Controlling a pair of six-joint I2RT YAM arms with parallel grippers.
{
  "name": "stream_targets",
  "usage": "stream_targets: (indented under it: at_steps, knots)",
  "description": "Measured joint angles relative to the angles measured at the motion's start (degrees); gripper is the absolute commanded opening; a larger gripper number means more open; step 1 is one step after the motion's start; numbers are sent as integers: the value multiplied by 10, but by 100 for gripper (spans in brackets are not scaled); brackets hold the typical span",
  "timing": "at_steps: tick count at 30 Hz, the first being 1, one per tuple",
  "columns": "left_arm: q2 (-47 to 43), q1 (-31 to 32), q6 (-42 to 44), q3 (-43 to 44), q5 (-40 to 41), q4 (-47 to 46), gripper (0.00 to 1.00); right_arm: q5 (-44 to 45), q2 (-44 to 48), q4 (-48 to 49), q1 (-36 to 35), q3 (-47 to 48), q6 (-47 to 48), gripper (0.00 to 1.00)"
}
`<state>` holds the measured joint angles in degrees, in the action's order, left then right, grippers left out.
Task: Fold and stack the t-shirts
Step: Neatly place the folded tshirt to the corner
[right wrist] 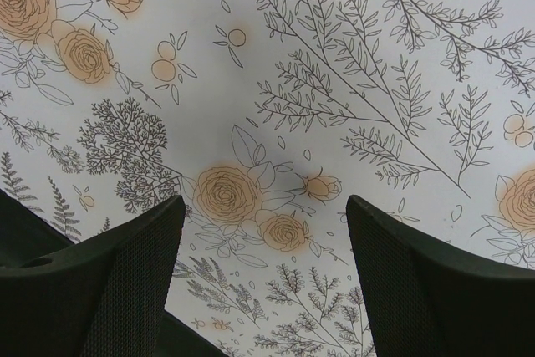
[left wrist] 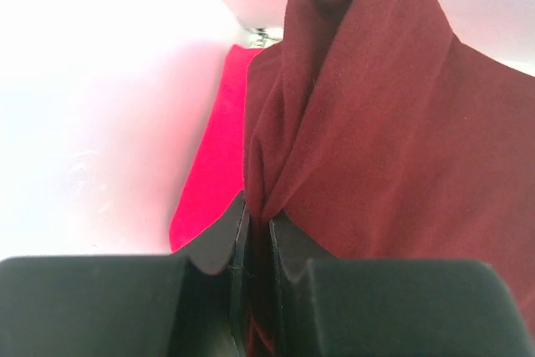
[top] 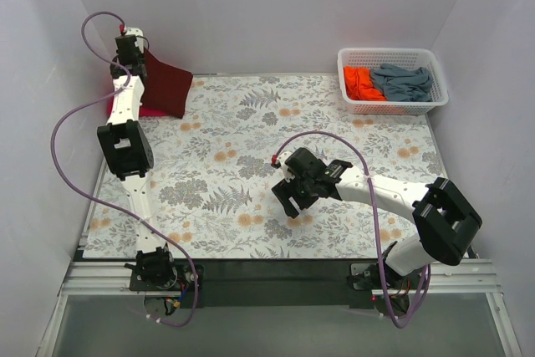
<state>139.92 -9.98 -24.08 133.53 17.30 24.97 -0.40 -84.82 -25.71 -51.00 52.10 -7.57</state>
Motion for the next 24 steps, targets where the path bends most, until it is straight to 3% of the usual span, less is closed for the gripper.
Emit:
stream_targets:
  at_steps: [18, 22, 24]
  knots:
    - [4, -27, 47, -46, 93, -113, 1, 0, -19, -13, 0, 7, 0, 83]
    - [12, -31, 62, -48, 110, -141, 7, 0, -26, -14, 0, 9, 0, 83]
    - [15, -32, 69, -62, 119, -157, 26, 0, -29, -14, 0, 10, 0, 83]
